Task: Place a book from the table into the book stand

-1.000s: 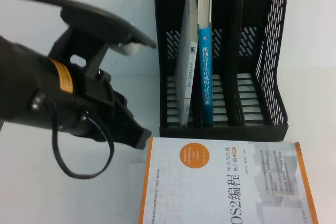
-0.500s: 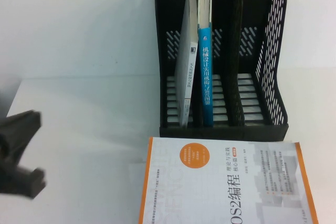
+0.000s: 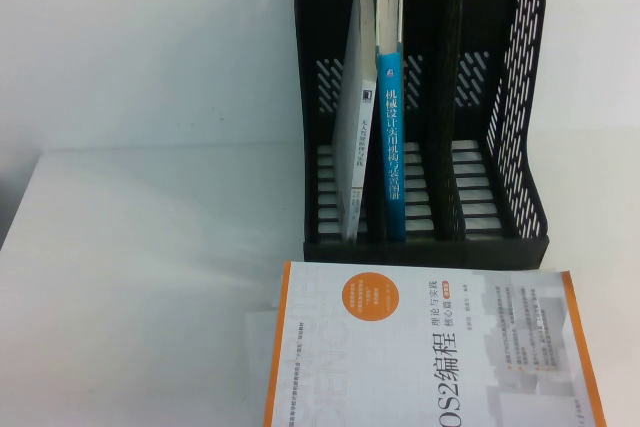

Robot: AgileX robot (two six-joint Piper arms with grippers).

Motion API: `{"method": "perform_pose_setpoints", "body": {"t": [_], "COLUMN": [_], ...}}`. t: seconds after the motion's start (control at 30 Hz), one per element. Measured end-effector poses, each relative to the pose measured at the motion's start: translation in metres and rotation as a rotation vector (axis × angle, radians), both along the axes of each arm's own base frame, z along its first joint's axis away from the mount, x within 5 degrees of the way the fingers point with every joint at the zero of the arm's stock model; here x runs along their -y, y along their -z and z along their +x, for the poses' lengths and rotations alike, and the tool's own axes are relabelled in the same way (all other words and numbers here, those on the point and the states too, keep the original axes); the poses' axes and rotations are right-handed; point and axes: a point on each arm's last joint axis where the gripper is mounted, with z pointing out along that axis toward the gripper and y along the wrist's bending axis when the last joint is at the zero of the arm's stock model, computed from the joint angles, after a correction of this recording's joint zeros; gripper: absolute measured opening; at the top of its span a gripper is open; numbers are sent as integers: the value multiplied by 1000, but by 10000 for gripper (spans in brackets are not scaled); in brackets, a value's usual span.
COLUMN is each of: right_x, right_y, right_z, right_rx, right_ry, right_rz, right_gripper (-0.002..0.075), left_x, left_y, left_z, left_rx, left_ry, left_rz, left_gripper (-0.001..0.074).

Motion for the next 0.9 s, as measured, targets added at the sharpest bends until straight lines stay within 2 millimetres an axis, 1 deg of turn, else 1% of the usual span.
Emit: {"method": "perform_pose_setpoints", "body": {"t": [0.1, 0.17, 0.27, 0.43, 0.9], "right_x": [0, 0, -1, -1, -1], "right_y": [0, 0, 0, 0, 0], "right_z": [0, 0, 0, 0, 0], "right_rx": [0, 0, -2, -2, -2], "right_ry": [0, 0, -2, -3, -3], "right_rz": [0, 0, 11, 16, 16], "right_gripper": [-3, -3, -3, -3, -3], "left_x": [-2, -3, -4, -4, -5], "left_y": [23, 33, 35, 45, 45], "left_z": [1, 2, 2, 0, -1], "left_rx": [-46, -78, -94, -206, -220], "left_ry": [-47, -71, -85, -99, -101], "left_rz": [-66, -95, -110, -108, -107], "left_gripper": [-2, -2, -2, -2, -2]}}
